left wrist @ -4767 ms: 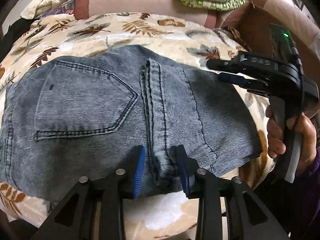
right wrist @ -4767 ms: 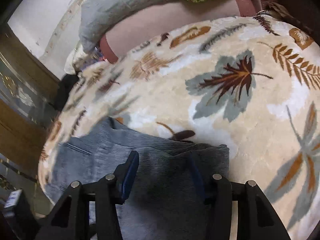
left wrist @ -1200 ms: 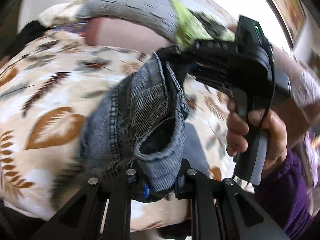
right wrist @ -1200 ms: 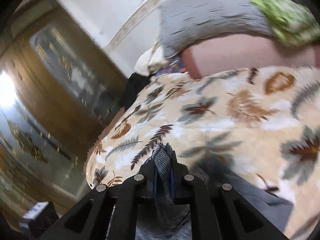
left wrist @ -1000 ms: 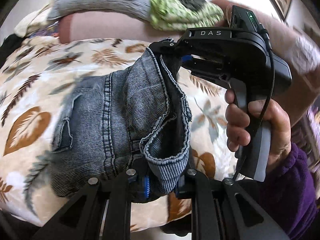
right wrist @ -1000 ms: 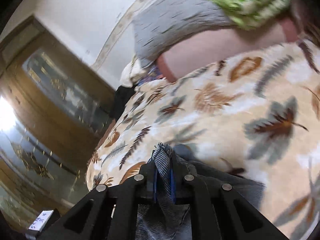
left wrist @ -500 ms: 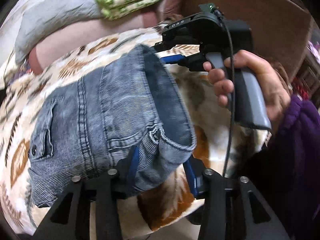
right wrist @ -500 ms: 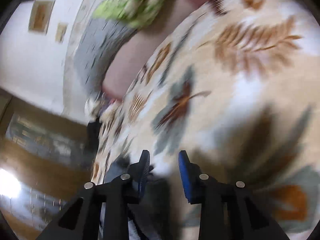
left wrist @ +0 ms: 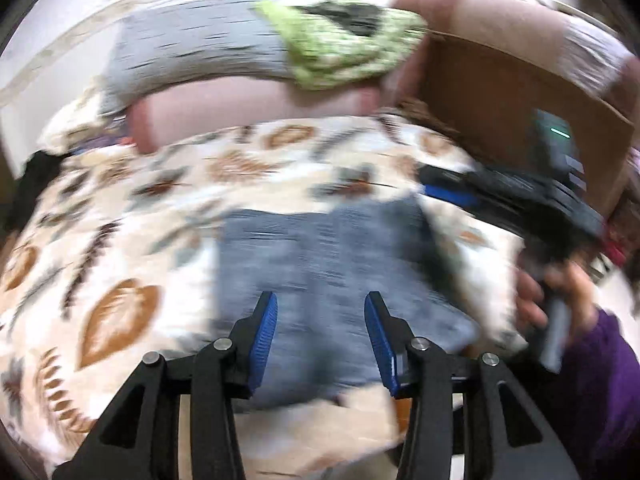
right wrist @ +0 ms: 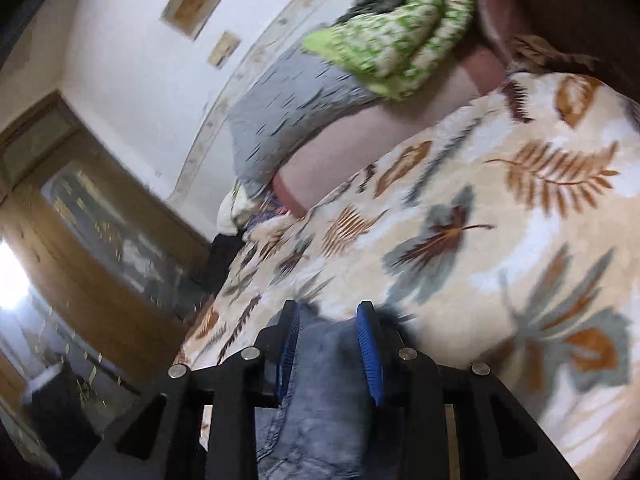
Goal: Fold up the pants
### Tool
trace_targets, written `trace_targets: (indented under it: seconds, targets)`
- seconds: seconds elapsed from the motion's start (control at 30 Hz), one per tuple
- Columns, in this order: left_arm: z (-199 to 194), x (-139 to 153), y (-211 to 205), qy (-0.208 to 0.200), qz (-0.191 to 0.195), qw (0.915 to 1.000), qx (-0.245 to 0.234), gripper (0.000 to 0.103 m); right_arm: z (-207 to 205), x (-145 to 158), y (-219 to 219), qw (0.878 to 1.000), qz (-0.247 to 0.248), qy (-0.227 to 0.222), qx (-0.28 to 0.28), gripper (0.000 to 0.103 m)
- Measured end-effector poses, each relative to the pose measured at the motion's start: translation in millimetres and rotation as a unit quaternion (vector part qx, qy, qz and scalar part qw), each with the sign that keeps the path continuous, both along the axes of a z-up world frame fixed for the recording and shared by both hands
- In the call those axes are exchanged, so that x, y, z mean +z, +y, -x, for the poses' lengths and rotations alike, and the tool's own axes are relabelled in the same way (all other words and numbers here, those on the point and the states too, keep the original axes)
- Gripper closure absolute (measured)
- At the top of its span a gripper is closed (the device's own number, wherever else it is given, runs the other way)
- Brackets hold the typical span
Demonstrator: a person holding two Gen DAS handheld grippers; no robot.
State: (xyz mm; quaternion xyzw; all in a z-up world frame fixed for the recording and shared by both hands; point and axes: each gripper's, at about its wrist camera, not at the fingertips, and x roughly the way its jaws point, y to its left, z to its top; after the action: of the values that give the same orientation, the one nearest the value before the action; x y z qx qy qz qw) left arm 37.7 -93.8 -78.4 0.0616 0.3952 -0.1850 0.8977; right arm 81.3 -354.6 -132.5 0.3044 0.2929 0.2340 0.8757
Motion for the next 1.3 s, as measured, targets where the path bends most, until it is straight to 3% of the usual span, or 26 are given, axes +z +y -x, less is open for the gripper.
trace_targets:
  seconds: [0.13,0.2,0.37,0.47,0.67,0.87,1.17,1.3]
  targets:
    - [-34.5,-6.5,12.4,-0.007,-0.016,0.9988,0.045,0.057,-1.9,0.1,29.5,1.000,0.018,0.000,0.013,0.070]
    - [-56.4,-14.1,12.8,0.009,-0.013,0.9980,0.062,0.057,-7.4,-5.7,37.8,1.000,0.022,0.011,0.010,0.070]
    - [-99.5,-48.7,-0.2,0.050,-0.038,0.9956,0.070,0.057,-23.9,-25.4,43.0,0.996,0.056,0.062,-0.018,0.070]
    - [-100.5,-69.6,-1.3,0.076,-0.053,0.9931,0.072,0.056,-28.6,-42.8,38.2,0.992,0.071,0.101,-0.027,0.070]
    - [-93.6,-94.5,-1.7,0.074,-0.103,0.9879,0.090,0.036,-34.5,-69.9,44.0,0.980,0.128,0.150,-0.020,0.070]
    - [-92.3,-101.4,3.0,0.069,-0.099,0.9876,0.100,0.031,-26.9,-68.8,49.4,0.975,0.167,0.142,-0.019,0.070]
    - [-90.3,-101.0,6.2,0.065,-0.086,0.9886,0.105,0.031,32.6,-43.8,80.6,0.978,0.194,0.064,-0.038,0.070]
    - [-89.7,-101.3,6.4,0.063,-0.081,0.9891,0.106,0.031,44.8,-52.2,92.5,0.973,0.212,0.073,-0.046,0.070]
